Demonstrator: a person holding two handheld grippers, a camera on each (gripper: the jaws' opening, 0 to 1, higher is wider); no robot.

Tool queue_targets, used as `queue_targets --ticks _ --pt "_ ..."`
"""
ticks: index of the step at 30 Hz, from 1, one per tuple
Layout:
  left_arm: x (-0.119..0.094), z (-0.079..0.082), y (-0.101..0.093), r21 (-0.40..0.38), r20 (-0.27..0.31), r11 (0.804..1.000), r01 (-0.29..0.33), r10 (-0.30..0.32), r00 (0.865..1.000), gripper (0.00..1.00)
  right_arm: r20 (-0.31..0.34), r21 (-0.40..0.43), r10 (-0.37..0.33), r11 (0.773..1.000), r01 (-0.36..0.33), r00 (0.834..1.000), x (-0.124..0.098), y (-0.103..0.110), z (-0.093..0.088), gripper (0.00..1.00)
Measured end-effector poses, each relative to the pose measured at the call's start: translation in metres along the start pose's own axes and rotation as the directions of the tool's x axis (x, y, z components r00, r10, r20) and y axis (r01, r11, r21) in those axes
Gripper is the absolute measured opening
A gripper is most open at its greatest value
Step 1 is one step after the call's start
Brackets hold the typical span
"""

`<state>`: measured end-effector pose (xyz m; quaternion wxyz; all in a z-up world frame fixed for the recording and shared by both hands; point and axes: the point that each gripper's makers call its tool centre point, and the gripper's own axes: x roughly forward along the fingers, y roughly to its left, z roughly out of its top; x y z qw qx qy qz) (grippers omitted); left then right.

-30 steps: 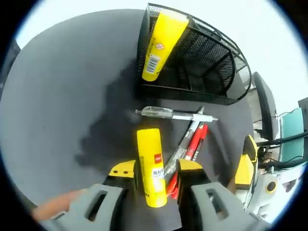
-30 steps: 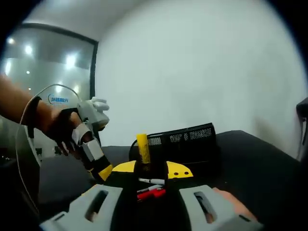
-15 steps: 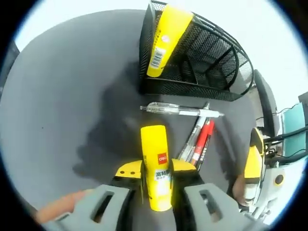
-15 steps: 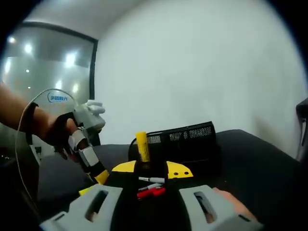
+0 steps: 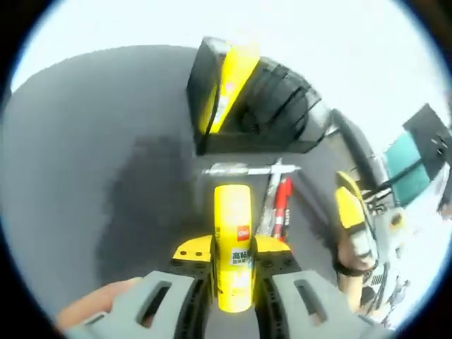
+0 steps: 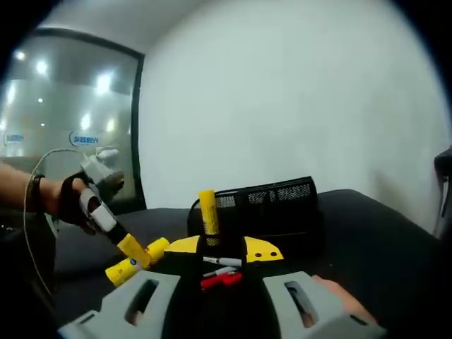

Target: Pick up pens and glue sticks and place them into the holder.

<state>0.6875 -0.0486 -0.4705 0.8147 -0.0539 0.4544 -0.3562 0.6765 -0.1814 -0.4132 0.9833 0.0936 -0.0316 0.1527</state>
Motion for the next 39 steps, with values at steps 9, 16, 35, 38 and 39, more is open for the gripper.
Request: queue_targets --ticks 9,16,35,38,39 --pt "-0.031 0.014 -0.008 0.246 0.289 0.969 0.029 -0.102 0.952 0.15 -0.021 0.066 0.042 0.997 -0.04 0.999 0.003 0.011 -0.002 0.21" --pt "-0.049 0.02 -0.036 0.375 0.442 0.927 0.014 -0.192 0.876 0.15 0.018 0.355 0.29 0.893 -0.277 0.957 0.004 0.067 0.02 0.29" --pt "-0.071 0.019 -0.055 0.462 0.592 0.882 -0.095 -0.227 0.773 0.15 -0.069 0.347 0.448 0.848 -0.4 0.891 0.018 0.141 0.039 0.36" --pt "-0.073 0.019 -0.058 0.467 0.604 0.879 -0.097 -0.237 0.761 0.15 -0.079 0.339 0.446 0.853 -0.397 0.891 0.021 0.146 0.038 0.33" --pt "-0.074 0.019 -0.059 0.472 0.606 0.876 -0.099 -0.241 0.758 0.15 -0.082 0.334 0.447 0.855 -0.398 0.891 0.022 0.148 0.038 0.32"
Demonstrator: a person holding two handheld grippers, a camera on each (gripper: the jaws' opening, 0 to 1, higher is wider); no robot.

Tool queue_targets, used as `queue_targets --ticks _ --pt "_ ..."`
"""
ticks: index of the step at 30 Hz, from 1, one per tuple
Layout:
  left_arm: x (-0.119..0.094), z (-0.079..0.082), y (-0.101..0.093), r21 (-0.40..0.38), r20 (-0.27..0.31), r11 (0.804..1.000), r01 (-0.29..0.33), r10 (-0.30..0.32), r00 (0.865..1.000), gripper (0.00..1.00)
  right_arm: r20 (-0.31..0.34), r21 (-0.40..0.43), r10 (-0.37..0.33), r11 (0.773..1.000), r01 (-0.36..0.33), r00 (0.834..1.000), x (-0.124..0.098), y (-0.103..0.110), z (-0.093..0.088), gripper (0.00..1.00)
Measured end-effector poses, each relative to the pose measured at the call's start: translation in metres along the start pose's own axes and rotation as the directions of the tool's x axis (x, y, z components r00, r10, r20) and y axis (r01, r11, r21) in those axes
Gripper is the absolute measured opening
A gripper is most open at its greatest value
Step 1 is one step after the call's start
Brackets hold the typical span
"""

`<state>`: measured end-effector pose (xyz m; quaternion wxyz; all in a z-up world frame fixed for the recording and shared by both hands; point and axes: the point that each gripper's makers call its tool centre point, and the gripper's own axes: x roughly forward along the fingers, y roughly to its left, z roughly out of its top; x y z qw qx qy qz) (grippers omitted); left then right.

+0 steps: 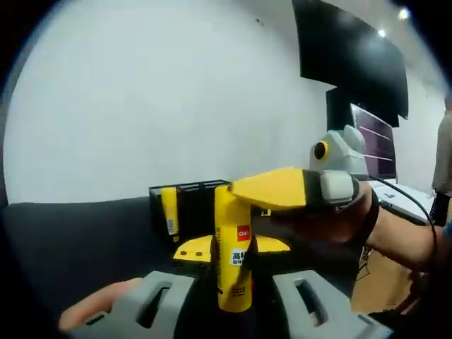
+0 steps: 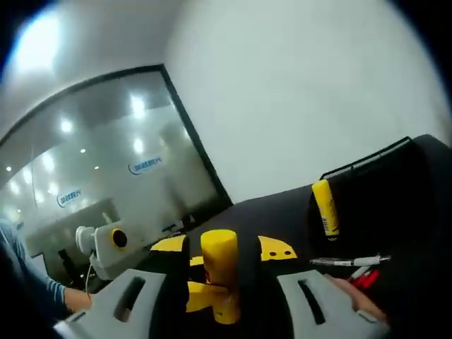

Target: Pick up pens and glue sticks and place them into the holder.

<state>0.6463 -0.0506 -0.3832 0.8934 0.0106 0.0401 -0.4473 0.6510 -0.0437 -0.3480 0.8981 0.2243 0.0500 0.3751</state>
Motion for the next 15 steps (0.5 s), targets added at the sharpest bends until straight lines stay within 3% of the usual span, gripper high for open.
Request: queue_targets --ticks 9,15 --pt "-0.0038 0.004 0.0045 -0.015 0.027 1.0 0.006 -0.005 1.0 0.15 -0.024 -0.066 -0.023 0.998 0.021 0.999 0.008 0.0043 -0.0001 0.19" --pt "-0.0067 0.0067 0.007 -0.005 0.047 1.0 0.016 -0.016 0.999 0.15 -0.022 -0.098 -0.039 0.994 0.037 0.999 0.0106 0.003 0.0039 0.19"
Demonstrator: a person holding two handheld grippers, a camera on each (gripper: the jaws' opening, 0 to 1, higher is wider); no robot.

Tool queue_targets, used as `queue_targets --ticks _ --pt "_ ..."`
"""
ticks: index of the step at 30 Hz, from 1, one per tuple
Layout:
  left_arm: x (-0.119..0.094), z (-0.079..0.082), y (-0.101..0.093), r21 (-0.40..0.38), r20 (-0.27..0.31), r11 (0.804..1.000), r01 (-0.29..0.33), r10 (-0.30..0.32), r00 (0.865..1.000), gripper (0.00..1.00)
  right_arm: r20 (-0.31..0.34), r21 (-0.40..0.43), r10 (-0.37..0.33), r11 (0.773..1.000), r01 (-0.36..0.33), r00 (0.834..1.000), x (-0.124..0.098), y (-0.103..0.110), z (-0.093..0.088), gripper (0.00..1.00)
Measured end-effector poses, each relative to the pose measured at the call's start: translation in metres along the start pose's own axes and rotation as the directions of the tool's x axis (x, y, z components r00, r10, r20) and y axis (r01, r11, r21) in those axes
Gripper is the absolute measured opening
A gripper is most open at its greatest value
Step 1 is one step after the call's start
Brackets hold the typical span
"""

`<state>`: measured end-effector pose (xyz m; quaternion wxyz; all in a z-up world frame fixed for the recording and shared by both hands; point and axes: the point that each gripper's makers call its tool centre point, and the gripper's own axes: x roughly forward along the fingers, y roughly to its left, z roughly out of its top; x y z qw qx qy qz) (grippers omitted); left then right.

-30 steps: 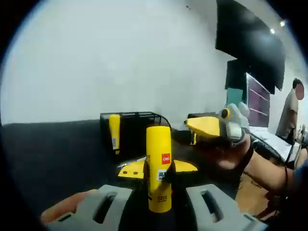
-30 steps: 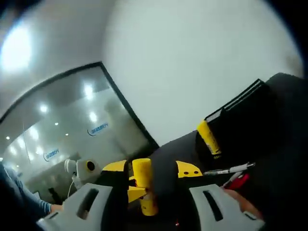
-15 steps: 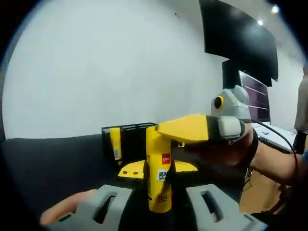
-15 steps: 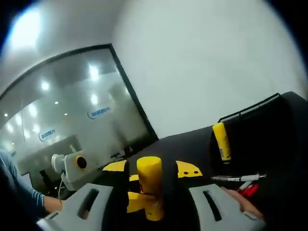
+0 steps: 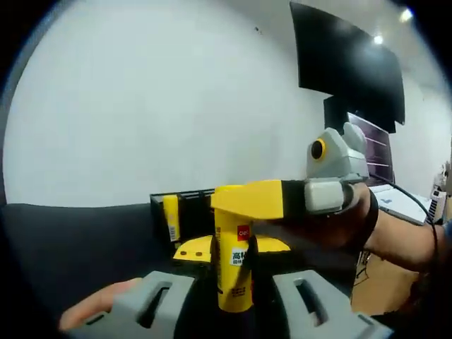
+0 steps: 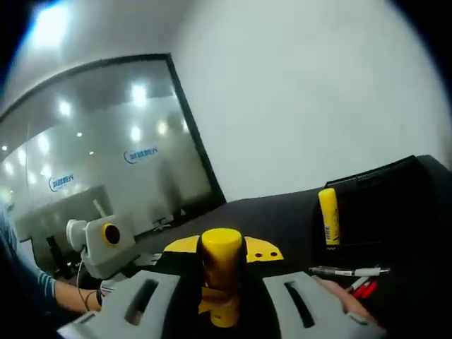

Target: Pick up pens and glue sticks and place them into the holder.

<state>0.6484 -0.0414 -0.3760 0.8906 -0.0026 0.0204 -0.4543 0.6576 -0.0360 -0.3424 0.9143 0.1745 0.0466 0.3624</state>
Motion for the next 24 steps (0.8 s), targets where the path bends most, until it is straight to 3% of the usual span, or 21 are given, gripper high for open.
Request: queue_targets --ticks 9,14,17,21,24 --pt "0.0 -0.003 0.005 0.026 0.028 0.999 0.038 -0.038 0.999 0.19 -0.04 -0.085 -0.046 0.995 0.043 0.998 0.003 0.0 -0.001 0.18" --pt "-0.001 -0.013 0.014 -0.013 0.021 0.997 0.071 -0.071 0.997 0.38 -0.007 -0.086 -0.086 0.993 0.085 0.996 -0.001 -0.011 0.009 0.18" --pt "-0.001 -0.021 0.025 -0.014 0.007 0.998 0.055 -0.055 0.998 0.46 0.016 -0.079 -0.117 0.99 0.118 0.993 -0.005 -0.019 0.016 0.18" --pt "-0.003 -0.034 0.045 -0.048 0.005 0.998 0.028 -0.027 1.0 0.66 0.03 -0.09 -0.16 0.983 0.162 0.987 -0.009 -0.03 0.023 0.18" --pt "-0.003 -0.045 0.055 -0.061 -0.007 0.998 0.014 -0.014 1.0 0.7 0.042 -0.112 -0.186 0.975 0.189 0.982 -0.012 -0.037 0.028 0.18"
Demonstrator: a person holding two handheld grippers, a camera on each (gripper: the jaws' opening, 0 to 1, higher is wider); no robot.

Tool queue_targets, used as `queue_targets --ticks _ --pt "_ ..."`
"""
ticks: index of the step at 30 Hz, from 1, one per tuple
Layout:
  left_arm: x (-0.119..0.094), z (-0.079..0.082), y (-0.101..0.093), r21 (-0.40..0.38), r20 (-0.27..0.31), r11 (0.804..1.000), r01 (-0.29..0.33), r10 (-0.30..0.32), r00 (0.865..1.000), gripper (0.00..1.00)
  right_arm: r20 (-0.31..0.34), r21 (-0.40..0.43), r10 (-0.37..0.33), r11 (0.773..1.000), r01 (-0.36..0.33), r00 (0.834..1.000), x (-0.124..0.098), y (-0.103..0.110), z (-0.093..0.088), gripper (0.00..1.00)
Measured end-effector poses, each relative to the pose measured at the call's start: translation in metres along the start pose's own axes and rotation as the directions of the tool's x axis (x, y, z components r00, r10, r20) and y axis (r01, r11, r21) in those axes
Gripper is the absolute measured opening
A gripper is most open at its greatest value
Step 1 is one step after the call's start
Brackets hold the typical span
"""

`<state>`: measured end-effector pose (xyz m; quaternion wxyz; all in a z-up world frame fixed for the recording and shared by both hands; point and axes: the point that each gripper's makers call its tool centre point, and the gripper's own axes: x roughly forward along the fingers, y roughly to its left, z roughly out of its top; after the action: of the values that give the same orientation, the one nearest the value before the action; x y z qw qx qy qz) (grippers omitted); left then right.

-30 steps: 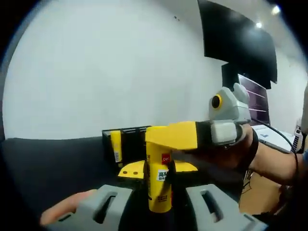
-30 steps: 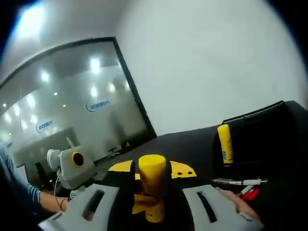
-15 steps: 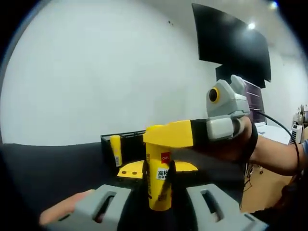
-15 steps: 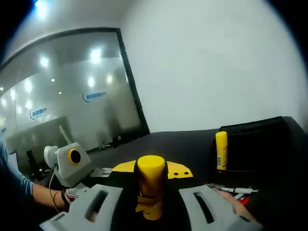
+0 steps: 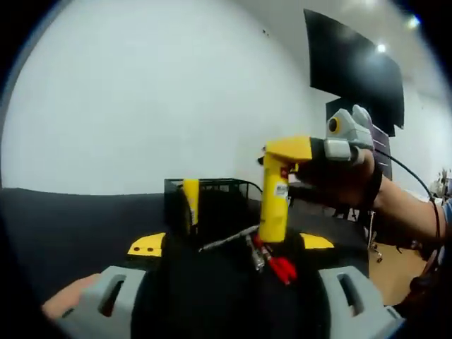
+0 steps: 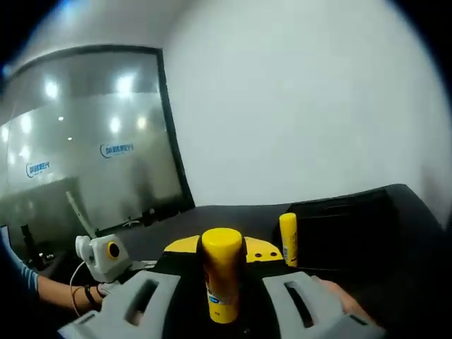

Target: Pick up pens and glue sticks and place them into the holder.

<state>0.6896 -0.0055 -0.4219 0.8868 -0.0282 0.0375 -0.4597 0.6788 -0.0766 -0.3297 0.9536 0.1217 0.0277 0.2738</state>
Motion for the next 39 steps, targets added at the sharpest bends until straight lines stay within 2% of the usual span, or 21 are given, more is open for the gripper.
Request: queue_targets --ticks 2,6,11,13,19,26,35,39 --pt "0.0 -0.009 0.007 -0.005 -0.016 1.0 -0.012 0.012 1.0 0.72 0.004 -0.02 -0.018 1.0 0.018 1.0 0.0 -0.004 0.002 0.18" --pt "-0.002 -0.017 0.012 -0.038 -0.009 0.999 -0.016 0.016 1.0 0.76 -0.003 -0.079 -0.055 0.995 0.055 0.998 0.004 -0.014 0.006 0.18" --pt "0.0 -0.016 0.008 -0.028 -0.003 1.0 0.003 -0.003 1.0 0.78 0.003 -0.099 -0.068 0.993 0.068 0.998 0.013 -0.023 0.014 0.18" --pt "-0.001 -0.02 0.007 -0.02 -0.017 1.0 0.004 -0.004 1.0 0.78 0.009 -0.123 -0.08 0.989 0.08 0.997 0.017 -0.028 0.018 0.18" --pt "-0.004 -0.019 0.007 -0.014 0.001 1.0 0.013 -0.013 1.0 0.77 0.022 -0.194 -0.122 0.973 0.124 0.992 0.031 -0.044 0.026 0.18" --pt "-0.006 -0.012 0.011 -0.033 0.039 0.999 0.007 -0.006 0.999 0.77 0.026 -0.217 -0.156 0.963 0.158 0.987 0.05 -0.065 0.025 0.18" --pt "-0.003 -0.018 0.008 0.008 0.01 1.0 0.006 -0.006 1.0 0.74 0.026 -0.203 -0.195 0.959 0.196 0.98 0.064 -0.091 0.016 0.18" --pt "-0.004 -0.018 0.01 0.003 0.01 1.0 0.007 -0.007 1.0 0.73 0.044 -0.186 -0.205 0.96 0.21 0.978 0.068 -0.098 0.015 0.18"
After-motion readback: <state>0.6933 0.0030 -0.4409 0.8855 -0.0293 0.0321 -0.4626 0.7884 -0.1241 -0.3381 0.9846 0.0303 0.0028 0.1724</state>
